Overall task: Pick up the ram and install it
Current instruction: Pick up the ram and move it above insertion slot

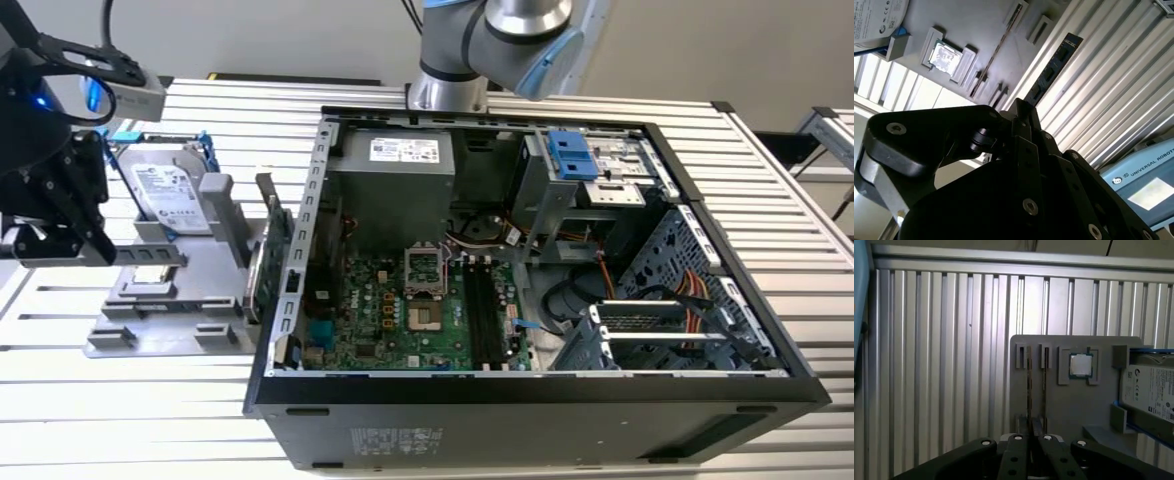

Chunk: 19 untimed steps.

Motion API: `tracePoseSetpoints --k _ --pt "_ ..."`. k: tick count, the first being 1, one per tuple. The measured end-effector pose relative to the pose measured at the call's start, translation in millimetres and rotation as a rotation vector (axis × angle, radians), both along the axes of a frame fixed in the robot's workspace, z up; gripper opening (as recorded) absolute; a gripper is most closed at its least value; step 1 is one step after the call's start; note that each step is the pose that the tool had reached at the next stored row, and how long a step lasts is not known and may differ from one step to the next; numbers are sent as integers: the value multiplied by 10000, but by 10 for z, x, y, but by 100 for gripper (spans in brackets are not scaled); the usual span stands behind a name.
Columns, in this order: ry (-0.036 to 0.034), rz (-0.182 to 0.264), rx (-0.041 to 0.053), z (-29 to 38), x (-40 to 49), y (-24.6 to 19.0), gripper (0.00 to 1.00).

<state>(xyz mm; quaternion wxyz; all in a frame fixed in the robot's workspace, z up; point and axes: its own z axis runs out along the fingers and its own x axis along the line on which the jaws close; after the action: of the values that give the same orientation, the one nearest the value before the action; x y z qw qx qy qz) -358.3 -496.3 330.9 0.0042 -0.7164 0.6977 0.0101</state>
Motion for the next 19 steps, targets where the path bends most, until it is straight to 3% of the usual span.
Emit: tracePoseSetpoints --k 19 --pt "-11 -2 3 168 0 1 0"
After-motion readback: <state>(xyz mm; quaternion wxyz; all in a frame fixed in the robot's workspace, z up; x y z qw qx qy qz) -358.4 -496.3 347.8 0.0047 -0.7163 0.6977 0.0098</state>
